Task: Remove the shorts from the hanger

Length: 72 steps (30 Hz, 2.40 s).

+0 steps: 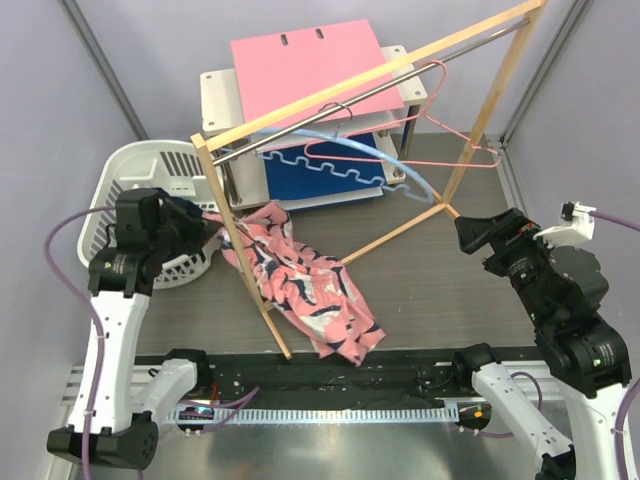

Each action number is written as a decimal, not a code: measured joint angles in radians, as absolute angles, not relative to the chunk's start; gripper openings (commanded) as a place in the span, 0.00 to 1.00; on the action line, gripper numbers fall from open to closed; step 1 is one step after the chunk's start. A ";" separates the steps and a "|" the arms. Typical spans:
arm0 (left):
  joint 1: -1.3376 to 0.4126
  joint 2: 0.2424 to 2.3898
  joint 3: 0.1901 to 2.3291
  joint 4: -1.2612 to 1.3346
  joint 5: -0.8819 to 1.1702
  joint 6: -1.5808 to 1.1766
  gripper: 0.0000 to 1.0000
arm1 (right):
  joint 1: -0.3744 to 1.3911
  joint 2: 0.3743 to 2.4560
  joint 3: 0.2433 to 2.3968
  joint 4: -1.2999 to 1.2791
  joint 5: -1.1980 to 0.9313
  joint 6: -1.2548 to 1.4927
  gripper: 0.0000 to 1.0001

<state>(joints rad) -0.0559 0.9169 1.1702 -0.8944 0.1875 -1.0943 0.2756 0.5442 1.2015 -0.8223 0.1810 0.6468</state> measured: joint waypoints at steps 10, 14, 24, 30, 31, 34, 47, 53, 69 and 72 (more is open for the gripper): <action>-0.049 0.846 1.404 -1.016 -0.126 -1.102 0.00 | 0.276 0.605 1.199 -0.839 0.144 0.653 0.99; -0.049 0.848 1.493 -1.049 -0.239 -1.089 0.00 | 0.276 0.623 1.202 -0.839 0.128 0.644 1.00; -0.047 1.066 1.921 -0.973 -0.443 -0.934 0.01 | 0.276 0.664 1.198 -0.839 0.061 0.611 1.00; -0.046 1.185 2.038 -0.729 -0.514 -0.799 0.00 | 0.276 0.679 1.192 -0.839 0.044 0.583 1.00; -0.046 1.209 2.063 -0.689 -0.520 -0.774 0.00 | 0.276 0.682 1.192 -0.839 0.042 0.578 1.00; -0.045 1.308 2.165 -0.537 -0.526 -0.658 0.00 | 0.276 0.694 1.192 -0.839 0.040 0.564 0.99; -0.011 1.645 2.562 -0.046 -0.542 -0.235 0.01 | 0.276 0.800 1.200 -0.841 0.038 0.547 1.00; 0.124 1.704 2.592 0.064 -0.540 -0.217 0.01 | 0.276 0.872 1.218 -0.841 0.032 0.548 1.00; 0.193 1.693 2.351 -0.086 -0.324 -0.704 0.01 | 0.276 0.887 1.219 -0.839 0.031 0.572 0.99; 0.199 1.701 2.303 -0.143 -0.227 -0.814 0.01 | 0.276 0.870 1.219 -0.839 0.029 0.575 0.99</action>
<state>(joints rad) 0.1993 1.7012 2.3028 -0.1429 -0.2272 -0.8139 0.2756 0.8696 1.2186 -0.8387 0.0292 0.5755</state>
